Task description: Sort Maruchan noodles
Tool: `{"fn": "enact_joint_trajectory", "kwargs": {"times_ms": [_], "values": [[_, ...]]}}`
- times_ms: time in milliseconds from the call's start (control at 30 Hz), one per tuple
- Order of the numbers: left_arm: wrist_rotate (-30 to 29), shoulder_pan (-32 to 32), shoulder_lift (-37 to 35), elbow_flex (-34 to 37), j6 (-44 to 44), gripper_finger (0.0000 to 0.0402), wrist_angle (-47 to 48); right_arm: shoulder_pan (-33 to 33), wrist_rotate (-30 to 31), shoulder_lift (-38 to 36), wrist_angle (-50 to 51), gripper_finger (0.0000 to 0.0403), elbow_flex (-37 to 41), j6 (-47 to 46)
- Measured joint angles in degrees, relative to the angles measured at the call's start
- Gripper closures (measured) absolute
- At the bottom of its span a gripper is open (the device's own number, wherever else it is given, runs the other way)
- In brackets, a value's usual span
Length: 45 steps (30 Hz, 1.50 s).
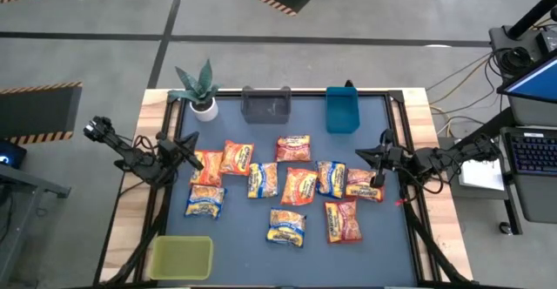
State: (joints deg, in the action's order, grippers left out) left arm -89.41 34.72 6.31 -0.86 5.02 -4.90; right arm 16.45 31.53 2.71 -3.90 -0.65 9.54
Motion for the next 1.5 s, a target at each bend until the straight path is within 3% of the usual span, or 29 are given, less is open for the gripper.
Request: {"fn": "enact_joint_trajectory", "kwargs": {"times_ms": [1400, 1500], "values": [[0.0, 0.0, 0.0, 0.0, 0.0, 0.0402, 0.0, 0.0, 0.0, 0.0, 0.0, 0.0394, 0.0, 0.0], [0.0, 0.0, 0.0, 0.0, 0.0, 0.0402, 0.0, 0.0, 0.0, 0.0, 0.0, 0.0394, 0.0, 5.3]]}}
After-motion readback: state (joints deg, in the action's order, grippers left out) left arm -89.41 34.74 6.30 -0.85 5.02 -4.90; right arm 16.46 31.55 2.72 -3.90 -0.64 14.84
